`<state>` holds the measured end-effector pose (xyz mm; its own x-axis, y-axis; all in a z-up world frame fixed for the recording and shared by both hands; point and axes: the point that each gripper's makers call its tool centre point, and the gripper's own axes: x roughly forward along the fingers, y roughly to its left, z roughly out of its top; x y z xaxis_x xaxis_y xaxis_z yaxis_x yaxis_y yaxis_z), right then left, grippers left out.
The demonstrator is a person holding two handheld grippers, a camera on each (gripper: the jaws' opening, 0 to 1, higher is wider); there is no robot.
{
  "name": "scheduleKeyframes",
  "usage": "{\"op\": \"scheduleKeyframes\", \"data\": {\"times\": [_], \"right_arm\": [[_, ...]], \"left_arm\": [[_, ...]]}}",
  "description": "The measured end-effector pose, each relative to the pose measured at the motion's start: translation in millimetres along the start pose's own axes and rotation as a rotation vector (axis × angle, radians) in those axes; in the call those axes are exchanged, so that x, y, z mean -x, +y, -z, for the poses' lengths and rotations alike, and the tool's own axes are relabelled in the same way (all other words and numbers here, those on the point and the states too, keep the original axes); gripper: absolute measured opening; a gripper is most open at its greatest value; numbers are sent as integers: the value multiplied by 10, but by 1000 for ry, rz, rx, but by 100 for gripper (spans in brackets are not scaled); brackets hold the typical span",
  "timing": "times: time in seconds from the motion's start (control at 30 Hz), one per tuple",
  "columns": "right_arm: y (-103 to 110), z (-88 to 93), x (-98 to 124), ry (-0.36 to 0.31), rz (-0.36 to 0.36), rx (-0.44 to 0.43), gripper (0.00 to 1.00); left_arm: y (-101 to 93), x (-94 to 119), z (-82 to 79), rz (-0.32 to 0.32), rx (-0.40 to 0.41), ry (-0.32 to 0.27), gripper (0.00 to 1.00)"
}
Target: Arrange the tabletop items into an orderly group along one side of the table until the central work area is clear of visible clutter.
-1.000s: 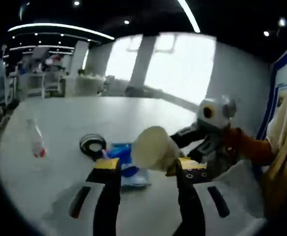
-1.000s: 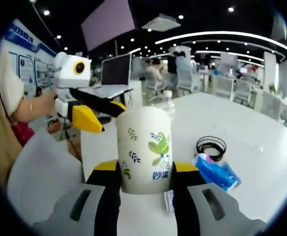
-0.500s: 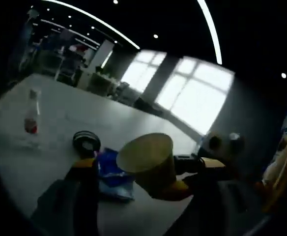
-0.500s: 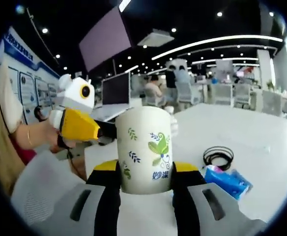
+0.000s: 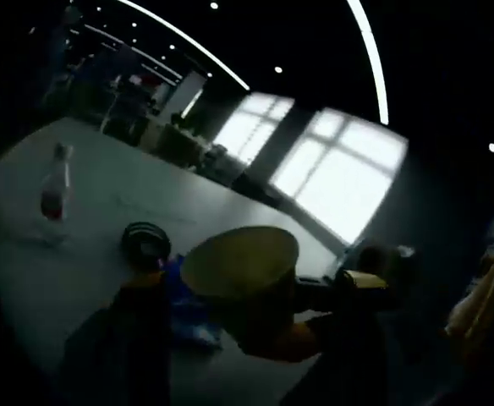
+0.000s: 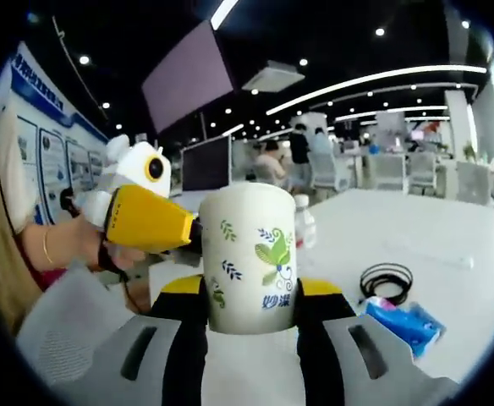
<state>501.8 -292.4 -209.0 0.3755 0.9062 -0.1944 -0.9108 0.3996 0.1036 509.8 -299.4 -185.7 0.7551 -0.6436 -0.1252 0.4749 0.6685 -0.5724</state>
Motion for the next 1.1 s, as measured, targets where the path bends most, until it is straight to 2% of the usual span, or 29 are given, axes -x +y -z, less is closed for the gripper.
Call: {"op": "scheduleKeyframes", "data": {"times": [0.33,0.43,0.47,0.63,1.1], "right_arm": [[-7,-12,-28,-8,26,28,40],[3,-10,-34,-8,27,41,40],[6,11,-41,1,28,47,40],[18,56,-44,16,25,55,40],[41,104,-41,41,19,34,41]], "left_arm": [[51,25,-1,-8,12,3,50],[120,42,22,-40,-12,11,44],[88,39,47,-27,-4,21,43],[116,31,75,-35,-16,34,42],[109,49,93,-47,-94,50,40]]}}
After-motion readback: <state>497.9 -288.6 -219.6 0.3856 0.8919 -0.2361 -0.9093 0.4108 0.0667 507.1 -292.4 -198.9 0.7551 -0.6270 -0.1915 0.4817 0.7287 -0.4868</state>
